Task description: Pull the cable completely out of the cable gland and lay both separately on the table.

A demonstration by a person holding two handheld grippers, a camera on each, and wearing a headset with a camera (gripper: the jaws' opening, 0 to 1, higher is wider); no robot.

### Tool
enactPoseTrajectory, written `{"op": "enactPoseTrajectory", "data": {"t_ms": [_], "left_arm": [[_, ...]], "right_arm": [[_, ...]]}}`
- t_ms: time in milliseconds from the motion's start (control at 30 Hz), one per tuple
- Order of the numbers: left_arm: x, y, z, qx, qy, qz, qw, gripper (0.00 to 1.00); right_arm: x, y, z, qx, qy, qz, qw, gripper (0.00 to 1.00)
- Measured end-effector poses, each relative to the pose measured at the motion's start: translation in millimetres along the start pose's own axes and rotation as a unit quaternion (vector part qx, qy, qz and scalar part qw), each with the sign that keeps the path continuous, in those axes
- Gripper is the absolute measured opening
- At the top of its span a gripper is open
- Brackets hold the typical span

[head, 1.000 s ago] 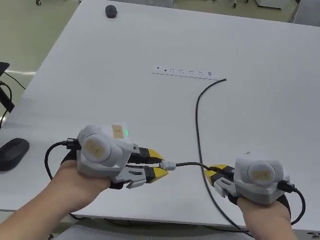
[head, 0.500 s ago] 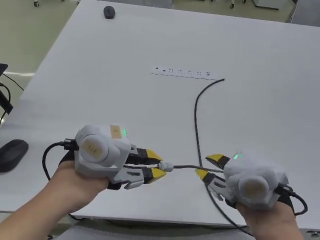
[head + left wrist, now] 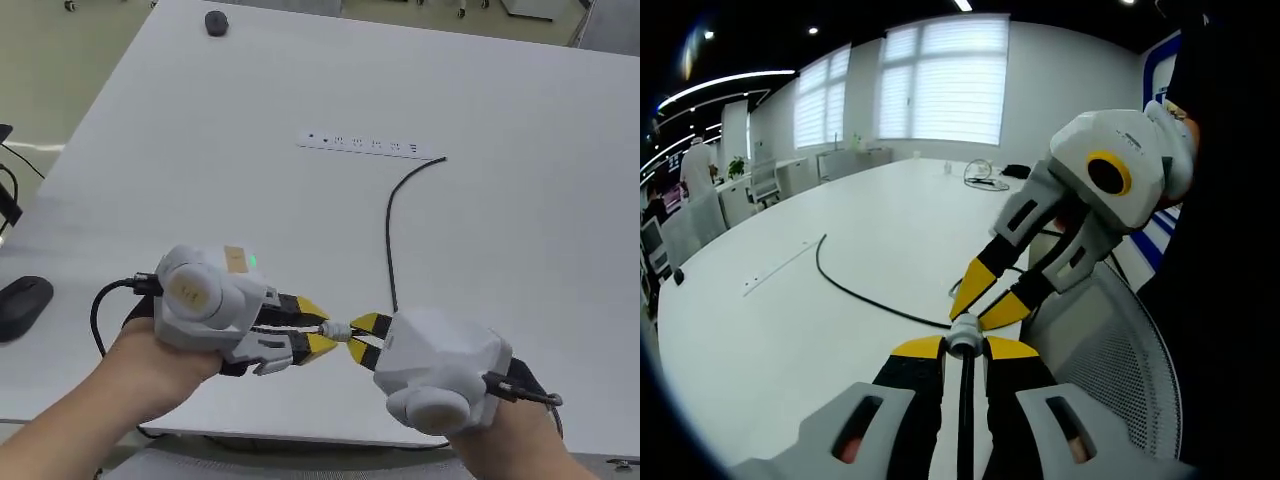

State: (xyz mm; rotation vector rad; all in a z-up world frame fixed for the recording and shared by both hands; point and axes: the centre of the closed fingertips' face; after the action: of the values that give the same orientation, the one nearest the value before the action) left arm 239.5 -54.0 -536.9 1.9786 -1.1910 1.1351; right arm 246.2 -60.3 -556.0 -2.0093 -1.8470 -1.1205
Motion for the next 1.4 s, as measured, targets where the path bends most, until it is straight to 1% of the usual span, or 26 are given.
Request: {"op": "enactPoseTrajectory", "data": {"t_ms": [67,167,233,267,333,400,467,533,567,600,667,700,733,800,900,967,1033,1067,1100,1133,1200,1300,1400], "left_arm": [[-0.2,0.5,0.0,-0.001,-0.001,-0.001,1.0,0.15],[0.6,0.4,0.3,-0.001,0.003,0.002,1.0,0.15],[2.2,-0.4,0.1,-0.001,0.008,0.004,1.0,0.15],[3.0,-0.7,-0.2,-0.001,0.01,0.005,0.9999,0.15],[4.4,-1.2,-0.3,-0.002,0.013,0.005,0.9999,0.15],[4.9,-1.6,0.1,-0.003,0.014,0.005,0.9999,0.15],[6.3,-2.4,0.2,-0.003,0.016,0.004,0.9999,0.15],[7.8,-3.0,-0.3,-0.002,0.02,0.003,0.9998,0.15],[8.6,-3.1,-0.8,-0.001,0.022,0.002,0.9998,0.15],[8.8,-3.1,-1.3,0.0,0.022,0.002,0.9997,0.15],[8.5,-3.5,-2.5,0.001,0.024,0.003,0.9997,0.15],[6.9,-4.4,-2.6,0.001,0.023,0.002,0.9997,0.15],[5.7,-5.2,-2.8,0.002,0.023,0.001,0.9997,0.15],[4.6,-5.7,-3.5,0.002,0.021,-0.001,0.9998,0.15],[4.0,-5.3,-4.7,-0.001,0.018,0.003,0.9998,0.15],[3.2,-5.8,-4.6,-0.001,0.016,0.004,0.9999,0.15],[3.6,-5.9,-4.6,0.0,0.017,0.003,0.9999,0.15],[3.6,-5.1,-4.7,0.0,0.017,0.003,0.9999,0.15],[3.4,-5.0,-4.6,0.0,0.017,0.004,0.9999,0.15],[3.2,-4.1,-4.5,0.0,0.016,0.004,0.9999,0.15],[2.2,-2.8,-4.2,-0.001,0.015,0.005,0.9999,0.15],[0.7,-2.1,-4.6,0.0,0.012,0.006,0.9999,0.15],[1.1,-1.9,-5.7,-0.001,0.013,0.005,0.9999,0.15]], "right_arm": [[-1.2,0.7,-0.2,0.002,0.004,0.012,0.9999,0.01],[-1.8,1.8,-0.5,0.001,0.005,0.02,0.9998,0.0],[-3.3,5.1,-1.7,-0.006,0.01,0.049,0.9988,0.0],[-3.6,5.5,-2.3,-0.006,0.012,0.061,0.9981,0.0],[-7.2,7.6,-2.5,-0.004,0.018,0.11,0.9938,0.0],[-11.4,10.4,-2.8,-0.007,0.017,0.122,0.9923,0.0],[-21.0,14.4,-3.8,-0.016,0.007,0.145,0.9892,0.0],[-29.7,18.6,-5.8,-0.022,0.004,0.17,0.9853,0.0],[-35.3,21.0,-7.4,-0.025,0.006,0.194,0.9807,0.0],[-39.1,22.4,-7.8,-0.027,0.007,0.207,0.978,0.0],[-48.4,25.2,-8.7,-0.03,0.006,0.237,0.971,0.0],[-53.7,26.2,-8.6,-0.03,0.007,0.259,0.9655,0.0],[-56.9,28.0,-8.6,-0.034,0.008,0.269,0.9625,0.0],[-63.6,29.4,-8.3,-0.037,0.002,0.276,0.9605,0.0],[-67.2,27.8,-6.7,-0.036,-0.003,0.283,0.9583,0.0],[-70.2,26.9,-5.1,-0.036,-0.007,0.291,0.9559,0.0],[-80.1,24.0,-3.5,-0.036,-0.025,0.318,0.947,0.0],[-84.2,21.0,-2.2,-0.032,-0.03,0.338,0.9401,0.0],[-85.7,21.3,-1.9,-0.033,-0.03,0.344,0.9379,0.0],[-86.7,21.8,-1.2,-0.031,-0.028,0.343,0.9385,0.0],[-86.7,19.0,-0.9,-0.028,-0.032,0.345,0.9377,0.01],[-86.7,16.0,0.6,-0.022,-0.035,0.342,0.9386,0.01],[-85.5,14.3,1.6,-0.018,-0.034,0.335,0.9413,0.01]]}}
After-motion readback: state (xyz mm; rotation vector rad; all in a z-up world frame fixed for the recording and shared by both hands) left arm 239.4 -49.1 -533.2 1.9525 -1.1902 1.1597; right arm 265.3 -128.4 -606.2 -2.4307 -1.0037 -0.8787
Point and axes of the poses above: the centre of the closed fingertips' face, and the gripper's own axes: z roughly forward along the fingers, y roughly to its right, x roughly out of its top, and after that the axes turned 6 degrees about x, right-handed
